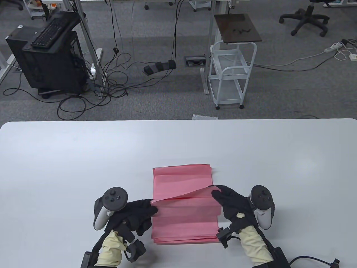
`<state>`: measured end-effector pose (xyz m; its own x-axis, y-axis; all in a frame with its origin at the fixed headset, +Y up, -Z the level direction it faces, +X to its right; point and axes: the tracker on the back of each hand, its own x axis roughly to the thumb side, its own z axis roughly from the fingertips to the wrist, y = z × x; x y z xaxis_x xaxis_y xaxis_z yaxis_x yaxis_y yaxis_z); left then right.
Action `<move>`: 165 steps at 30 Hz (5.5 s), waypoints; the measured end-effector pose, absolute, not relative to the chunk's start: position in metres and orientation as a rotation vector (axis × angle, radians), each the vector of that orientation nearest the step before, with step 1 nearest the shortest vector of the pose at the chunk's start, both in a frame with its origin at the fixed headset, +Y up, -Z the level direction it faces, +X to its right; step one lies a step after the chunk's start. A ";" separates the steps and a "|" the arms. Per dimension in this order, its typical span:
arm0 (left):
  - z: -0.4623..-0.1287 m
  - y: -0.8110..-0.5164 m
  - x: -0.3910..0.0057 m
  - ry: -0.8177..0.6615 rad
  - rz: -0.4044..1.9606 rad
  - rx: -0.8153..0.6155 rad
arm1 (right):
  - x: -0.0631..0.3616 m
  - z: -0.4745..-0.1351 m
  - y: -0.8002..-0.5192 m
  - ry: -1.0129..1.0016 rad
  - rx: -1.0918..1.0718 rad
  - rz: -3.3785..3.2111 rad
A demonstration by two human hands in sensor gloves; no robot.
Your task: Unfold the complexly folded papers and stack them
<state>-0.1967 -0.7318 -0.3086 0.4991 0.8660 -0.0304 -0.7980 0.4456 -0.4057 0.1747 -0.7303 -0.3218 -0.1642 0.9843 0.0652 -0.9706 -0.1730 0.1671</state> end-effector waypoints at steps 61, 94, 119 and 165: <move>-0.286 -0.744 -0.191 -0.337 0.959 -0.338 | 0.172 -0.409 -0.684 0.193 -0.071 1.809; -0.283 -0.756 -0.174 -0.403 0.724 -0.283 | 0.167 -0.420 -0.723 0.217 -0.127 1.872; -0.292 -0.814 -0.143 -0.370 0.197 -0.778 | 0.120 -0.369 -0.743 0.324 0.414 2.368; -0.290 -0.814 -0.140 -0.368 0.173 -0.796 | 0.145 -0.388 -0.796 0.813 0.299 2.661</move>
<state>-0.1404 -0.8143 -0.2901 0.9229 0.2877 0.2561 -0.0141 0.6897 -0.7239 0.1449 -0.7964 -0.3878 -0.9196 0.3801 0.0996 -0.2595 -0.7779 0.5723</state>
